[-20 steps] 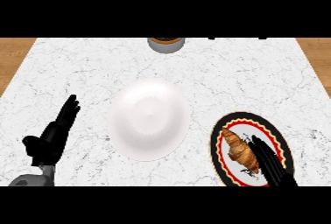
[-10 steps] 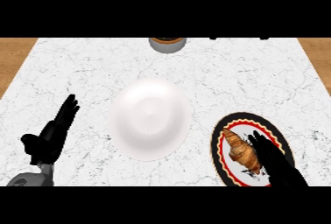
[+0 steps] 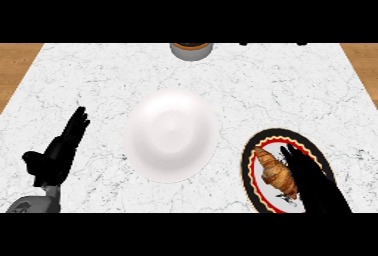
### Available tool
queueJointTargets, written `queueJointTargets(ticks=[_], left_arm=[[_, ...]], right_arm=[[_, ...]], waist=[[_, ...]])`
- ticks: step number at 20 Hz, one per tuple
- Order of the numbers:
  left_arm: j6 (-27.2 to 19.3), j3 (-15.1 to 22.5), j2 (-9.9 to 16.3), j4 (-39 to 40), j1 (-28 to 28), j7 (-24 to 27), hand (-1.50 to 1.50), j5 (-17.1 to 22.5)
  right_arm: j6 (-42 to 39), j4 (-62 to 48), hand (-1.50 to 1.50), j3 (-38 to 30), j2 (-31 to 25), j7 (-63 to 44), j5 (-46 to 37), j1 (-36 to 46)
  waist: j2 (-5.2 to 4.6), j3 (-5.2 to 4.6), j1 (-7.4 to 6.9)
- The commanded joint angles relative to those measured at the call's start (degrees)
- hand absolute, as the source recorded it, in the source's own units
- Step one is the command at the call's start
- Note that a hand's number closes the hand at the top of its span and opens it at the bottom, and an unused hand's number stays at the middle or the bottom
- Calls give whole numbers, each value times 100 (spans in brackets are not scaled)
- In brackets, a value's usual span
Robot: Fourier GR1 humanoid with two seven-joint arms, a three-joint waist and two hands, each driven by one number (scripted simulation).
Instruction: Pick the croissant from the plate and place it in the plate
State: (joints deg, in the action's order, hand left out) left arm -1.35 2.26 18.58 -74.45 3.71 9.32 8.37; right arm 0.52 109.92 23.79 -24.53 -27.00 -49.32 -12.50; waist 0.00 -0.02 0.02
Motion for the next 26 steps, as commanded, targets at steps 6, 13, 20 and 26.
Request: queueJointTargets(ticks=[6,13,20,26], left_arm=[[128,-262,-185,-200,214,-488,0,-178],[132,-316,-387,10,31,-28,0,-450],[563,-598,-156,4,55,-64,0,-356],[307,-482,-468,-245,-93,-92,0,-652]], right_arm=[[-147,-997,-150,-147,671,222,-357,475],[166,-2057,-150,-443,814,553,-796,756],[-356,-2338,150,-556,693,1204,-487,859],[138,-3383,150,-840,986,1910,-604,1401]], waist=[[0,2,1],[0,3,-3],[-3,1,3],[-3,4,-26]])
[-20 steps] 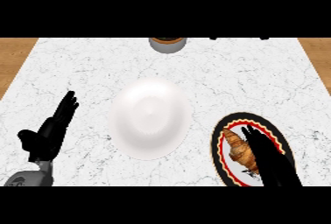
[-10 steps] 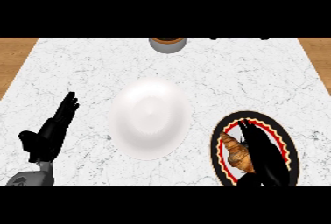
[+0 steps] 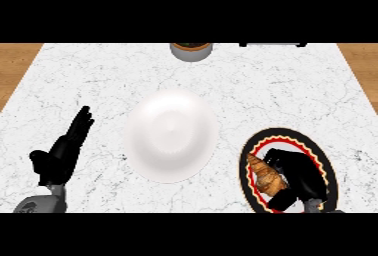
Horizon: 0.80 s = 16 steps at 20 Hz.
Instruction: Pick the croissant from the plate and place it in the plate
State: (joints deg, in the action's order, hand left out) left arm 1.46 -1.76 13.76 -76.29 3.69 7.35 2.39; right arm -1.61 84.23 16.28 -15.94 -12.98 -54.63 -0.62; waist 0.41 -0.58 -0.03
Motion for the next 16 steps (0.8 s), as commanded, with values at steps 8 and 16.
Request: queueJointTargets(ticks=[8,16], left_arm=[[96,-133,-46,-226,-371,156,0,-106],[301,-282,-22,290,77,73,0,-58]], right_arm=[[1186,-347,150,-170,157,734,-465,-289],[509,1152,150,-844,-317,927,310,-756]], waist=[[-38,60,-1],[-30,54,54]])
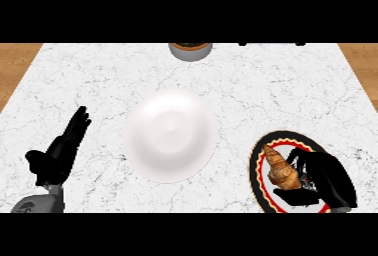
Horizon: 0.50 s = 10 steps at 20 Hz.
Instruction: Pick the croissant from the plate and place it in the plate
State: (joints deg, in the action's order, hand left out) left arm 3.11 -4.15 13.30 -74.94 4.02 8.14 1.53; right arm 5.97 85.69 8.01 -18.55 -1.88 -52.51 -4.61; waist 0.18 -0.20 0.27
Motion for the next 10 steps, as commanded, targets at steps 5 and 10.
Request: queueJointTargets(ticks=[5,10], left_arm=[[-48,41,-197,17,-123,154,0,-119],[200,-90,34,-219,-308,82,0,12]], right_arm=[[-468,2345,150,32,-114,-321,103,-945],[-405,3401,150,89,40,-412,88,-1054]], waist=[[-7,17,21],[-1,16,10]])
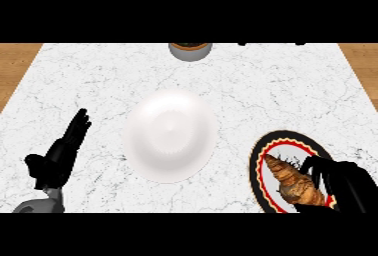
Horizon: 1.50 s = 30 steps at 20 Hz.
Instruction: Pick the croissant from the plate and place it in the plate
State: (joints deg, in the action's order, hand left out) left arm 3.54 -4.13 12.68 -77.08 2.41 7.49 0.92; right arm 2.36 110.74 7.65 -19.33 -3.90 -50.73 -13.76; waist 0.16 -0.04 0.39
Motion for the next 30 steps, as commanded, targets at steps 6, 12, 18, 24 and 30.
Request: queueJointTargets(ticks=[6,12,18,24,30], left_arm=[[-66,95,-155,-241,-90,-124,0,-119],[66,2,-99,-706,-307,-412,0,16],[64,6,-198,-275,-135,-111,0,-152],[87,-48,-145,51,252,-123,0,-197],[254,-281,7,120,99,87,0,-98]], right_arm=[[-123,1594,150,-208,249,-349,88,149],[-1207,2002,150,292,588,-1422,-111,1264],[-1086,746,150,1046,1371,-1634,-780,2263],[-578,-1027,150,1642,1917,-2366,-750,3794],[535,-2366,150,2186,1929,-2665,-325,4491]], waist=[[-5,3,-25],[-6,2,-86],[-15,2,-80],[-33,1,-137],[-25,3,-109]])
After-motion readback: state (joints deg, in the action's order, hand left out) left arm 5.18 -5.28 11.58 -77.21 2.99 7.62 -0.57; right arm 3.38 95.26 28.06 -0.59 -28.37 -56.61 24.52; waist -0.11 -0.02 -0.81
